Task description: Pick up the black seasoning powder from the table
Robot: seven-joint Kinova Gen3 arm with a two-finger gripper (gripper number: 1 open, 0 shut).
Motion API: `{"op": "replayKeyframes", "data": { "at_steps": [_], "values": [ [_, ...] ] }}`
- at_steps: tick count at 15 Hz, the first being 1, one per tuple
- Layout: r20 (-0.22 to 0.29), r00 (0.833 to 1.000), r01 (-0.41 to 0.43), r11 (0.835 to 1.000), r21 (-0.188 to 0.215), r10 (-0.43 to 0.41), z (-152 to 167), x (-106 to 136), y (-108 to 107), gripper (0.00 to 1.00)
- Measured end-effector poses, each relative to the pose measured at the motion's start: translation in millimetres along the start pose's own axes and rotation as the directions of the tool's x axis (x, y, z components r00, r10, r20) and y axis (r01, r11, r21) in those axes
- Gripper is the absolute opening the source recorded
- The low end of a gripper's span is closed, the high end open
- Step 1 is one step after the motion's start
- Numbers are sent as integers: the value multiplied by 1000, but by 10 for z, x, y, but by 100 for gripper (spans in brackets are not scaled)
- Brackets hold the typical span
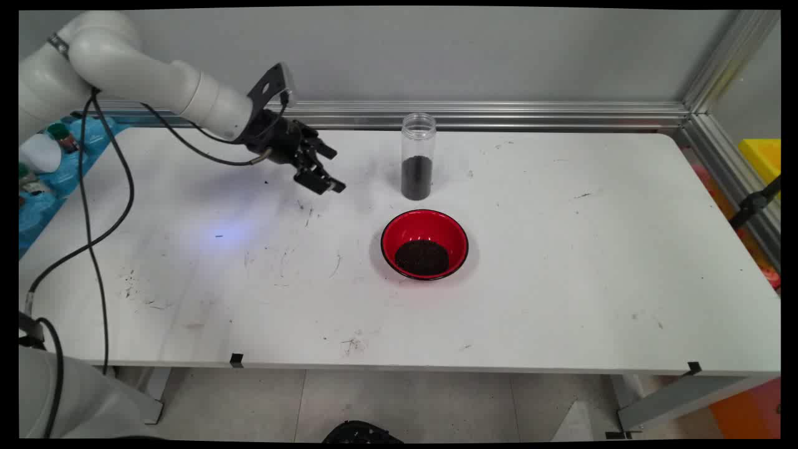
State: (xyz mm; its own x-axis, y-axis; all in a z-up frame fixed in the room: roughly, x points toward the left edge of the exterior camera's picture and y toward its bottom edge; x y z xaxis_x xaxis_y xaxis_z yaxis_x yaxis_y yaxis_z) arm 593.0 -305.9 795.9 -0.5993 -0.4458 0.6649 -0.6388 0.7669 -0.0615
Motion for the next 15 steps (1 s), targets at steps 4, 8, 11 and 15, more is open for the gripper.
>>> {"op": "replayKeyframes", "data": {
  "at_steps": [4,8,11,15],
  "values": [
    [-45,999,-15,1000,6,15,126,100,-15,100],
    [-95,995,-36,999,-1,35,321,120,3,100],
    [-123,992,-39,999,-7,38,454,124,13,100],
    [-167,985,-36,999,-13,33,730,130,-3,100]
  ]
}}
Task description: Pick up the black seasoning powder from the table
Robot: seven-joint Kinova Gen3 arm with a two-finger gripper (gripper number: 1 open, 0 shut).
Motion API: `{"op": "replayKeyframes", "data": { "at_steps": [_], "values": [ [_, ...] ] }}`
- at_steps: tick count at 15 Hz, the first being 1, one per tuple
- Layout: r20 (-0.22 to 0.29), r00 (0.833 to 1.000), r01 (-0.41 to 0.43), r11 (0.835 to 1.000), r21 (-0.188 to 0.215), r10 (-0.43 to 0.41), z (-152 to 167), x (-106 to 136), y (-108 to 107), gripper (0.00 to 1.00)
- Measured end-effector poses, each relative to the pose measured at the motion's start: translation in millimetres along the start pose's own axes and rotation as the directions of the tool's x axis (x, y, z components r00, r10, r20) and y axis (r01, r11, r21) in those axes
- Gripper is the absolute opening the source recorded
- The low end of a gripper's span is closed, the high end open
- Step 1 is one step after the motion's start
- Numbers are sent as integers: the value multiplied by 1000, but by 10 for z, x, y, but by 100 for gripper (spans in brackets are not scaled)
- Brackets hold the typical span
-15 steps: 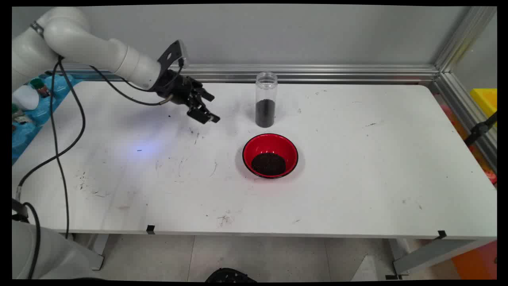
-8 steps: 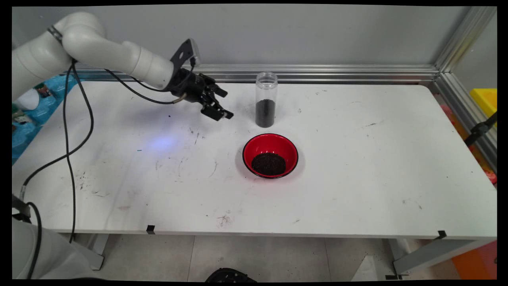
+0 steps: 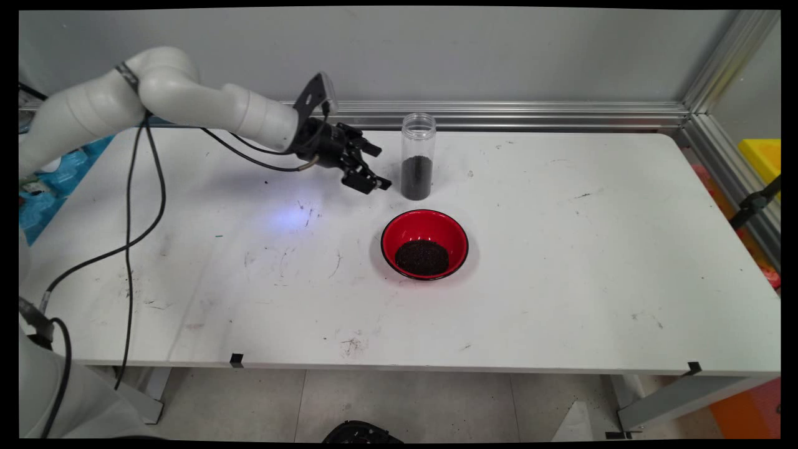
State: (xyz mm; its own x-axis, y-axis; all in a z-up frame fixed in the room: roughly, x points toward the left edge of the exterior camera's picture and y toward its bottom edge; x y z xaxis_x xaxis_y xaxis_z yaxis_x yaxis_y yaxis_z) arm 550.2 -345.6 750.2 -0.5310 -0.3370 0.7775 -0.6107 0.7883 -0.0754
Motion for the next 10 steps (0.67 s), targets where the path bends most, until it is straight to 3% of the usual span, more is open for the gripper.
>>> {"op": "replayKeyframes", "data": {
  "at_steps": [10],
  "values": [
    [-39,998,48,998,-32,-49,534,-135,-95,100]
  ]
}}
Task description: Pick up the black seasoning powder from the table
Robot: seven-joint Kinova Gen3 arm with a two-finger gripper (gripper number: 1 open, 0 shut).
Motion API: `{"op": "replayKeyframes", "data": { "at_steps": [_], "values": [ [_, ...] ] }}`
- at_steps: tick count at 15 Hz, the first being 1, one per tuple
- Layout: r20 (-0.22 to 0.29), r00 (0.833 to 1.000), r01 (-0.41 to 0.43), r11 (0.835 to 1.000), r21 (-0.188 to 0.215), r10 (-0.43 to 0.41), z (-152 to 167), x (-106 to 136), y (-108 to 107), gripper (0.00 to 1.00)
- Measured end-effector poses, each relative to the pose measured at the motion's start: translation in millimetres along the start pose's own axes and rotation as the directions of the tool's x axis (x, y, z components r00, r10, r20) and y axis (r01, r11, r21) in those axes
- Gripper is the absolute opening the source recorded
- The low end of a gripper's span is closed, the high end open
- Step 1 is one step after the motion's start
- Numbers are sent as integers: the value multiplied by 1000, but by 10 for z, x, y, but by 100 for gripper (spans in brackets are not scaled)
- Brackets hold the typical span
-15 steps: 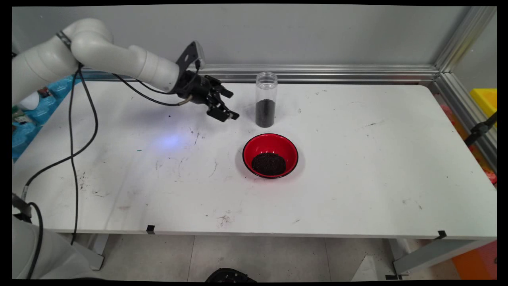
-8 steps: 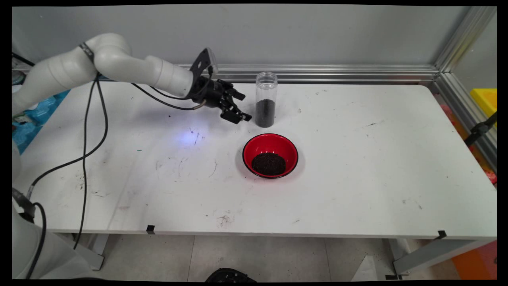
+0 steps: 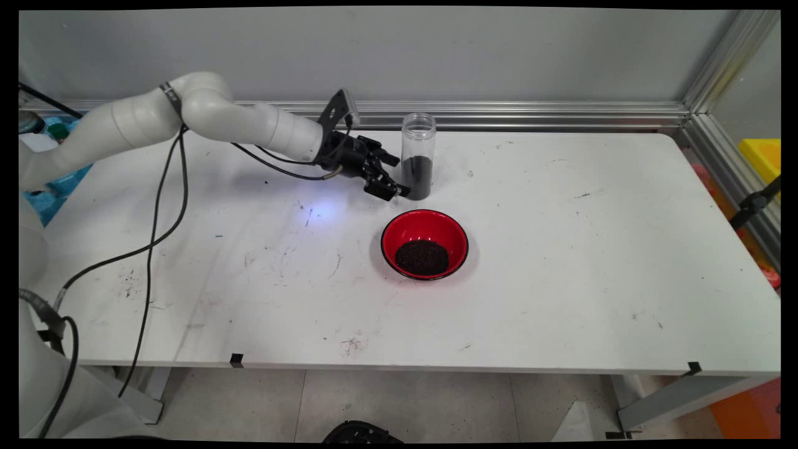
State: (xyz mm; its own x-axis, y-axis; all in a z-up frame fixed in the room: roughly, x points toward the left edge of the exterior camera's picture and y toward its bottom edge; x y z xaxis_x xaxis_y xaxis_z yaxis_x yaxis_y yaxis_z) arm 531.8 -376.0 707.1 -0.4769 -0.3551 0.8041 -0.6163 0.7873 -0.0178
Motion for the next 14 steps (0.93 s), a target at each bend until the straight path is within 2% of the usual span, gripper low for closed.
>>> {"op": "replayKeyframes", "data": {
  "at_steps": [14],
  "values": [
    [-30,999,27,1000,-14,-28,443,-97,-63,100]
  ]
}}
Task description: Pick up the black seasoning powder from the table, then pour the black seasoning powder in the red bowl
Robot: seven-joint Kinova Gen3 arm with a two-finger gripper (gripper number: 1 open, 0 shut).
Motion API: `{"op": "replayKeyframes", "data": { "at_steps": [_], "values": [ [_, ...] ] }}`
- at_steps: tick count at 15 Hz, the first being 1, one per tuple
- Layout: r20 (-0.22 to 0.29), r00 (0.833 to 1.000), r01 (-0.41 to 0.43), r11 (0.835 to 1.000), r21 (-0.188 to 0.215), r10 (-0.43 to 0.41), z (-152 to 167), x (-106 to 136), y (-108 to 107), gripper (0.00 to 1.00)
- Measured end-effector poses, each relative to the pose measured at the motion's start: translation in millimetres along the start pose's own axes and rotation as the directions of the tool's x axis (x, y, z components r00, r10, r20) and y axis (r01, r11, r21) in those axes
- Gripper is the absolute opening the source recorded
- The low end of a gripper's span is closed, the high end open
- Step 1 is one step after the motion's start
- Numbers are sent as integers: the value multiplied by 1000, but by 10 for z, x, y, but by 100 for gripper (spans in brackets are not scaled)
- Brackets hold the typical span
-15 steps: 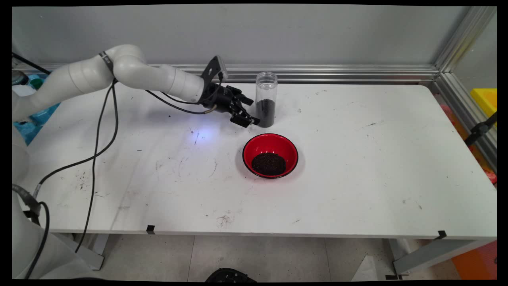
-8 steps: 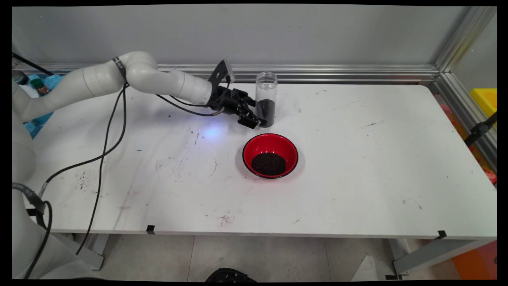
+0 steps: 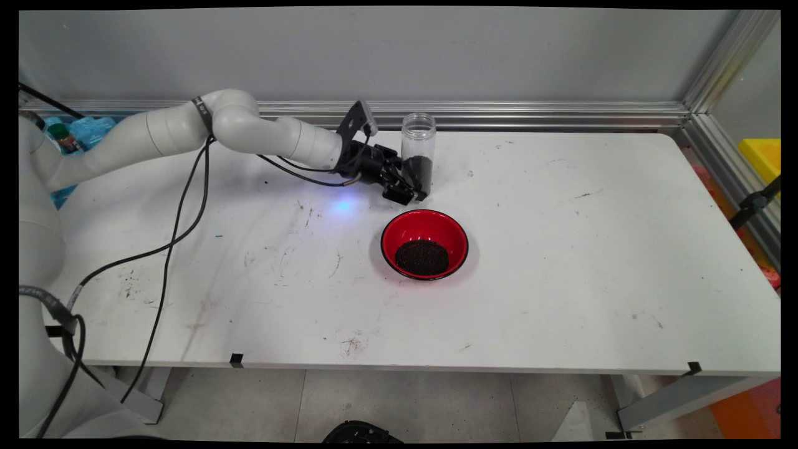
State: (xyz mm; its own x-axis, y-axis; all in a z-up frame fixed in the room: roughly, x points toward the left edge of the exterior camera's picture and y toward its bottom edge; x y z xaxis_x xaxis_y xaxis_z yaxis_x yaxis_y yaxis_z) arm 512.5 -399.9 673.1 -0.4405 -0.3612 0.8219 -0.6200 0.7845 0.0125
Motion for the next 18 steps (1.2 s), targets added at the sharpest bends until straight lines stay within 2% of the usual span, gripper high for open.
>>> {"op": "replayKeyframes", "data": {
  "at_steps": [1,9,18],
  "values": [
    [1,1000,0,1000,-2,0,18,-10,1,0],
    [15,1000,-16,1000,-13,16,24,-31,10,0],
    [-1,997,-79,997,0,79,-295,422,129,0]
  ]
}}
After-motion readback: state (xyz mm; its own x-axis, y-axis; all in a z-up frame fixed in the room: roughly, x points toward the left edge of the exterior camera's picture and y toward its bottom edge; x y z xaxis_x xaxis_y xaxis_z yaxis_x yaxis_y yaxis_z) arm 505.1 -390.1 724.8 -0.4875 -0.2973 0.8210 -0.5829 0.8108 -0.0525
